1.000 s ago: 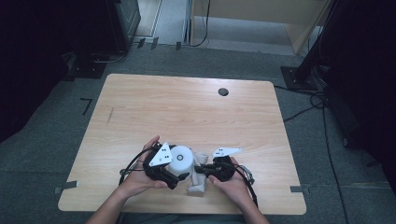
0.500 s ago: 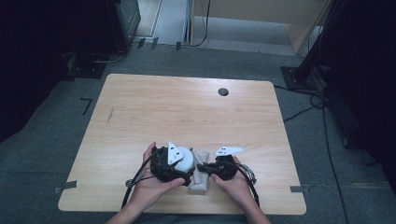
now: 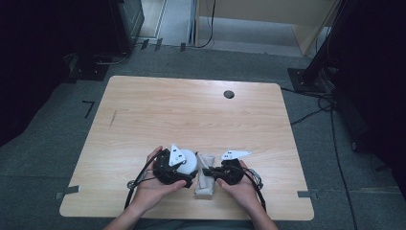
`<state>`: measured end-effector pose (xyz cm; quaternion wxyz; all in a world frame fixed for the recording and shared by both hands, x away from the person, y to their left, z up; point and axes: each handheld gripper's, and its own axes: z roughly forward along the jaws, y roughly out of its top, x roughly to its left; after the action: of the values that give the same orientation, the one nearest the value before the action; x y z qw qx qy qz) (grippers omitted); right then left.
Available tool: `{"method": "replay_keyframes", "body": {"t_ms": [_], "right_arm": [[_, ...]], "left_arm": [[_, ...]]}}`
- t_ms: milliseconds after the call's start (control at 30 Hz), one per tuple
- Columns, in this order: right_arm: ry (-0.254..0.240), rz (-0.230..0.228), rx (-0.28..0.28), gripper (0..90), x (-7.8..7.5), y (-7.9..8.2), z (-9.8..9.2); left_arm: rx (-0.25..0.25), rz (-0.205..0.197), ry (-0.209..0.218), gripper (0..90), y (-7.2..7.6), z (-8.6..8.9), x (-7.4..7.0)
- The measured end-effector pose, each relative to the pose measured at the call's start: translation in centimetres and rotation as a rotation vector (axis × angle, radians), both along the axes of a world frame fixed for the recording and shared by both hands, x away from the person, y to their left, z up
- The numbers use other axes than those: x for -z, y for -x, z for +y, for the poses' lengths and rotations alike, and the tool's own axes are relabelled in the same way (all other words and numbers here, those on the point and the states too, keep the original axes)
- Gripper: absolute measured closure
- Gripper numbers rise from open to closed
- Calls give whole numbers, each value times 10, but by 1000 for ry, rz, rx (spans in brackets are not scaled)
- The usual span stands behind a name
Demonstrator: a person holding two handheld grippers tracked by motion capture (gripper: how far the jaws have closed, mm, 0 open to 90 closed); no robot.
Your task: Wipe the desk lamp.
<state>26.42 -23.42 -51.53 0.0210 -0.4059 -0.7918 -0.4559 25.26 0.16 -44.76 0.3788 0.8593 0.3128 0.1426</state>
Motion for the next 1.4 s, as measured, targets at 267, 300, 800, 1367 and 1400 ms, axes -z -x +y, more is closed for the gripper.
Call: {"method": "replay_keyframes", "body": {"t_ms": [267, 300, 800, 1367, 1400], "right_arm": [[-9, -5, 19, 846, -1, -2, -6], [-9, -5, 19, 846, -1, -2, -6], [-11, 2, 16, 847, 0, -2, -4], [-199, 87, -71, 847, -4, 7, 14], [-221, 86, -71, 848, -9, 7, 13]], "left_arm": [[216, -65, -9, 88, -13, 23, -3], [257, -61, 11, 88, -15, 28, -4], [447, -63, 22, 88, -21, 32, 4], [426, -42, 75, 88, -25, 34, 10], [426, -41, 76, 88, -25, 34, 10]]}}
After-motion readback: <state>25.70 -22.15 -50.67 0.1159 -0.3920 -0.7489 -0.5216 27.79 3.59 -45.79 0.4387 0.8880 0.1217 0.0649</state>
